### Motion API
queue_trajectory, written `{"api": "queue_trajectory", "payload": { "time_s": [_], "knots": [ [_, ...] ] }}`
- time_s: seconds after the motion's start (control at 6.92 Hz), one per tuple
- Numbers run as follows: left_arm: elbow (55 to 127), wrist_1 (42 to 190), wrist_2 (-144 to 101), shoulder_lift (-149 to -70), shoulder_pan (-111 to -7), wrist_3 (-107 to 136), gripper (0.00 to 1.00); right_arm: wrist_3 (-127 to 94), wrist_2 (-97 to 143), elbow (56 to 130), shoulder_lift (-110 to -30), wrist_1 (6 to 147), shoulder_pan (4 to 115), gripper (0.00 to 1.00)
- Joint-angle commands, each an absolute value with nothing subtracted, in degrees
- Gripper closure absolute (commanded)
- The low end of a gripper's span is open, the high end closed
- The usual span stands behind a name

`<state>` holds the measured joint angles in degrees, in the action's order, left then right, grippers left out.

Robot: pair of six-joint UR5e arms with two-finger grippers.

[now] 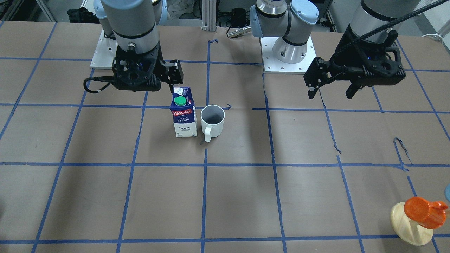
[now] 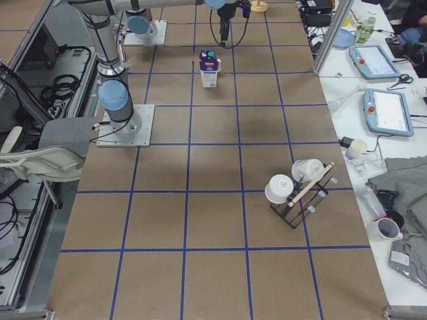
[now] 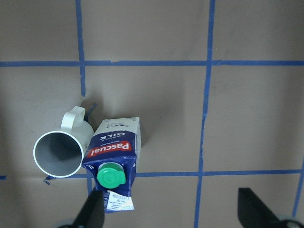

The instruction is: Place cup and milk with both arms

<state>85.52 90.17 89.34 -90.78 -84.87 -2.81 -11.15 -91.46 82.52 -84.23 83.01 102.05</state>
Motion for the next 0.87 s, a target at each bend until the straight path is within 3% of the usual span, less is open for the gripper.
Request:
{"api": "queue_trajectory", "payload": {
  "time_s": [0.0,0.72],
  "knots": [
    [85.52,90.18,89.38,-90.7,-84.82,-2.73,0.0,-1.81,-92.11,78.75,-86.3,78.93,96.45,0.0],
    [85.43,90.18,89.47,-90.88,-84.9,-2.2,0.0,-0.61,-91.23,81.03,-88.24,85.68,92.2,0.0]
  ]
}}
